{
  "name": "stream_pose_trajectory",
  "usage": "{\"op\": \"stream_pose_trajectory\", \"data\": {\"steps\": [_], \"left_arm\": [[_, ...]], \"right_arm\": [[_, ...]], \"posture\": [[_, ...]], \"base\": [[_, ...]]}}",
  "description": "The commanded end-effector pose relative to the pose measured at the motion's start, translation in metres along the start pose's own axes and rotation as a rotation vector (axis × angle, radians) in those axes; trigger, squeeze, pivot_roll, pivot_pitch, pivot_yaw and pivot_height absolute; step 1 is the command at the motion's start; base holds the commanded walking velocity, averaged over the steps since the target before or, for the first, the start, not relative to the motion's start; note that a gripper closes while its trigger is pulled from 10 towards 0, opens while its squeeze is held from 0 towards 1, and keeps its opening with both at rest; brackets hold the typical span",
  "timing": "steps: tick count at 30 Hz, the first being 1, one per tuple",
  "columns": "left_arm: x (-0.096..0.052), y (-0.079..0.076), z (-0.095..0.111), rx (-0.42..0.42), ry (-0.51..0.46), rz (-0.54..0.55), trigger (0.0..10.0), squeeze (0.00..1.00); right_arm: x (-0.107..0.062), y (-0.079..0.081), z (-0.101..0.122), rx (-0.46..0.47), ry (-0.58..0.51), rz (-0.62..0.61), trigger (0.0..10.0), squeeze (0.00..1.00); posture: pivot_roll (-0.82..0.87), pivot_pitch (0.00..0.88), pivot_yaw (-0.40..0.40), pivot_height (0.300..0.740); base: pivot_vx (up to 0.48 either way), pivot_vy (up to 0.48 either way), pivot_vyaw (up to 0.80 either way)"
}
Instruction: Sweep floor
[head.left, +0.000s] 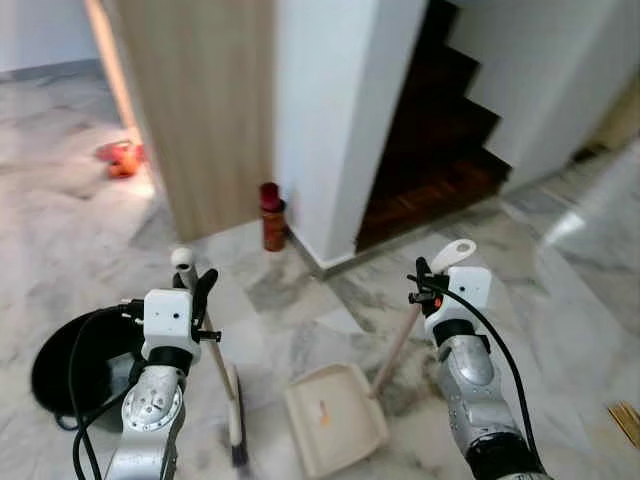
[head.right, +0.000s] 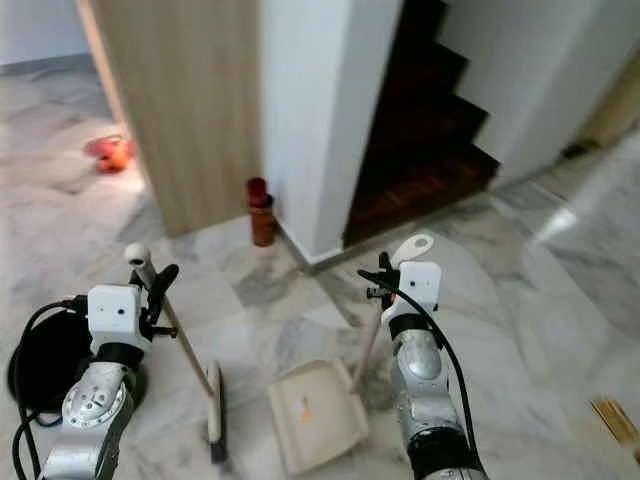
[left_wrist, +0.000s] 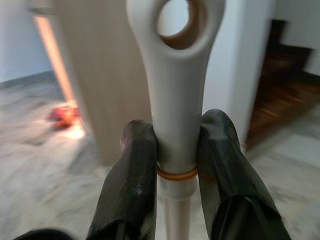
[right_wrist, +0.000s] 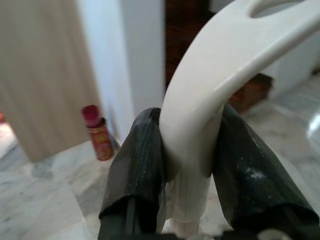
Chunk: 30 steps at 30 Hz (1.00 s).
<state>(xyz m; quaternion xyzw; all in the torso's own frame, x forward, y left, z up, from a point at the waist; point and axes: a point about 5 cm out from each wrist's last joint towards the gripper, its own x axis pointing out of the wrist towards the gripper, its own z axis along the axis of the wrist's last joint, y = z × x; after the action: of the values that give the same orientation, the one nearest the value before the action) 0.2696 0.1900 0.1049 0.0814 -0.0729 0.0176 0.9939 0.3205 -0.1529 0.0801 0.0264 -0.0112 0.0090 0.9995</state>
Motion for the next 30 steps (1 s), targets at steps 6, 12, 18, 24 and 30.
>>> {"op": "stream_pose_trajectory", "data": {"steps": [6, 12, 18, 24, 30], "left_arm": [[0.0042, -0.0056, 0.0077, -0.004, -0.047, -0.015, 10.0, 0.0], [0.0049, -0.0064, 0.0079, -0.006, -0.049, -0.016, 10.0, 0.0], [0.0054, -0.0083, 0.0087, -0.009, -0.052, -0.019, 10.0, 0.0], [0.0052, -0.0083, 0.0087, -0.011, -0.053, -0.019, 10.0, 0.0], [0.0054, -0.008, 0.0086, -0.014, -0.055, -0.018, 10.0, 0.0]], "right_arm": [[0.0009, -0.0076, 0.0038, -0.002, -0.018, -0.022, 10.0, 0.0], [0.0009, -0.0079, 0.004, -0.004, -0.019, -0.022, 10.0, 0.0], [0.0013, -0.009, 0.0051, -0.007, -0.022, -0.024, 10.0, 0.0], [0.0008, -0.0092, 0.0047, -0.008, -0.021, -0.024, 10.0, 0.0], [0.0007, -0.0089, 0.0044, -0.007, -0.02, -0.023, 10.0, 0.0]], "posture": [[0.11, 0.07, -0.037, 0.74], [0.11, 0.071, -0.038, 0.74], [0.11, 0.071, -0.038, 0.74], [0.11, 0.071, -0.038, 0.74], [0.11, 0.071, -0.037, 0.74]], "base": [[0.0, 0.0, -0.8], [0.0, 0.0, -0.8], [0.0, 0.0, -0.8], [0.0, 0.0, -0.8], [0.0, 0.0, -0.8]]}}
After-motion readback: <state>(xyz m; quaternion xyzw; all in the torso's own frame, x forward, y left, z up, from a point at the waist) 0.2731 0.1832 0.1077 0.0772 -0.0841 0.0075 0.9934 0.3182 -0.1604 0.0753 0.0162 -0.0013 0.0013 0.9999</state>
